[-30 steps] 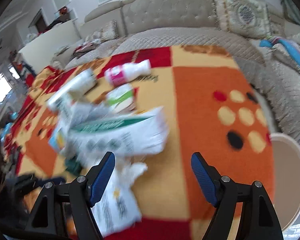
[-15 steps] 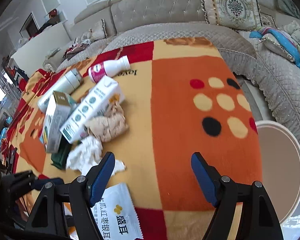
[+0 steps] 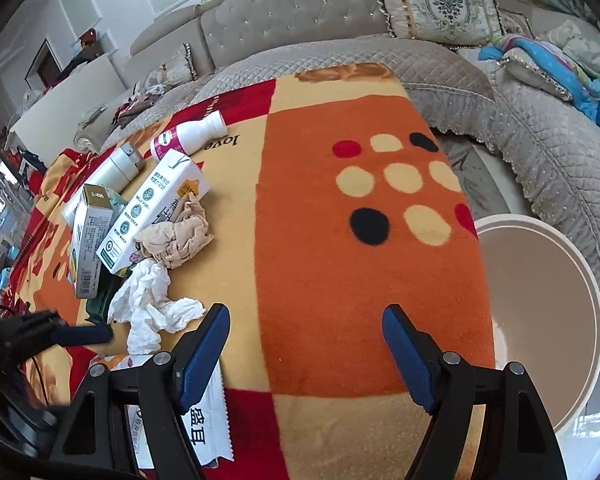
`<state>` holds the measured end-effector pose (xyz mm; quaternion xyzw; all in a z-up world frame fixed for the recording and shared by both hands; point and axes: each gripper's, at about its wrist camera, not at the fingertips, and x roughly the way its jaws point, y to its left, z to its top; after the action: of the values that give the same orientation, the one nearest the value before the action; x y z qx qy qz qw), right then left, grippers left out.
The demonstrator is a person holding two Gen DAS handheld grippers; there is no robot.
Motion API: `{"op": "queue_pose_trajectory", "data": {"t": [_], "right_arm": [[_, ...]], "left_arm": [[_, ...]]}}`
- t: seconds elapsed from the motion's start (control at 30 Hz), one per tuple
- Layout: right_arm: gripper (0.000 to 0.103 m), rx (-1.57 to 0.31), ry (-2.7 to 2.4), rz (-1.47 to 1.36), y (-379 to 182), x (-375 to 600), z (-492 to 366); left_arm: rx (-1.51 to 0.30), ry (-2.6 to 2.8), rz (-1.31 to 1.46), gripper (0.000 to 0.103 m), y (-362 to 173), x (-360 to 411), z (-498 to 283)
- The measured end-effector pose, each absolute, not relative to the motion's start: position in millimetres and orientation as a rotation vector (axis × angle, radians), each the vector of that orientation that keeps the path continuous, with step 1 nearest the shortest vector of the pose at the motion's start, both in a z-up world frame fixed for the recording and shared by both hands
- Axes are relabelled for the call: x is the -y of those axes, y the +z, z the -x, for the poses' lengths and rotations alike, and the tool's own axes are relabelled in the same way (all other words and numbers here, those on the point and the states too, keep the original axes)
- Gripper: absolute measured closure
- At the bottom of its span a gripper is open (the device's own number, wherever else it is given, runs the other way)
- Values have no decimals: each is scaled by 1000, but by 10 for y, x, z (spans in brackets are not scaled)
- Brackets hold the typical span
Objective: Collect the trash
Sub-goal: 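Grasp the snack wrapper bag with the left gripper while the right grasps crumpled tissue, then carry the wrapper and tissue over the beige bin and release both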
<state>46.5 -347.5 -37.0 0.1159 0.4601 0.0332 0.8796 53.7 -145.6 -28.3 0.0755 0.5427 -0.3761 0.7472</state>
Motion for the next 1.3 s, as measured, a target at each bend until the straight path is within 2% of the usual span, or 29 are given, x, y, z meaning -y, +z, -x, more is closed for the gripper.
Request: {"op": "queue_pose_trajectory", "data": {"t": [0.1,0.27,0.33,0.37,0.4,0.77,0.8,0.9,0.97,1.0,1.07,1.17,1.3], "right_arm": [[26,-964,74,-232,-378,3478,-437],[26,-957,87,-236,-364,3465,-418],[26,-956,92,-239,-361,3444,-414],[26,-955,97,-238,-355,3426,-408],[26,-953,101,-238,-350,3413,-403],[27,-962,300,-207,-440,2703,-528],[29,-959,316,-199,-450,2602,-570],[43,-955,328,-159,-491,2392,-689],[59,-961,331,-149,-550,2329,-766],[62,-950,321,-138,-560,2324,-766],[81,-937,339,-149,-547,2386,-699],[86,-903,331,-139,-479,2511,-533],[86,-864,292,-149,-349,2841,-243]], "left_arm": [[-1255,-826,-119,26,-361,1435,-354],[-1207,-780,-156,26,-335,1491,-183],[-1203,-766,-117,40,-353,1481,-201],[-1208,-755,-106,60,-372,1468,-212],[-1206,-739,-98,70,-380,1451,-217],[-1073,-559,77,73,-79,483,-31],[-1068,-549,84,73,-79,443,-33],[-1060,-515,109,73,-84,350,-43],[-1055,-511,114,73,-78,363,-53],[-1054,-510,117,73,-75,362,-53],[-1046,-515,126,73,-58,391,-55],[-1030,-535,127,73,14,439,-30],[-1014,-571,133,73,68,635,-57]]}}
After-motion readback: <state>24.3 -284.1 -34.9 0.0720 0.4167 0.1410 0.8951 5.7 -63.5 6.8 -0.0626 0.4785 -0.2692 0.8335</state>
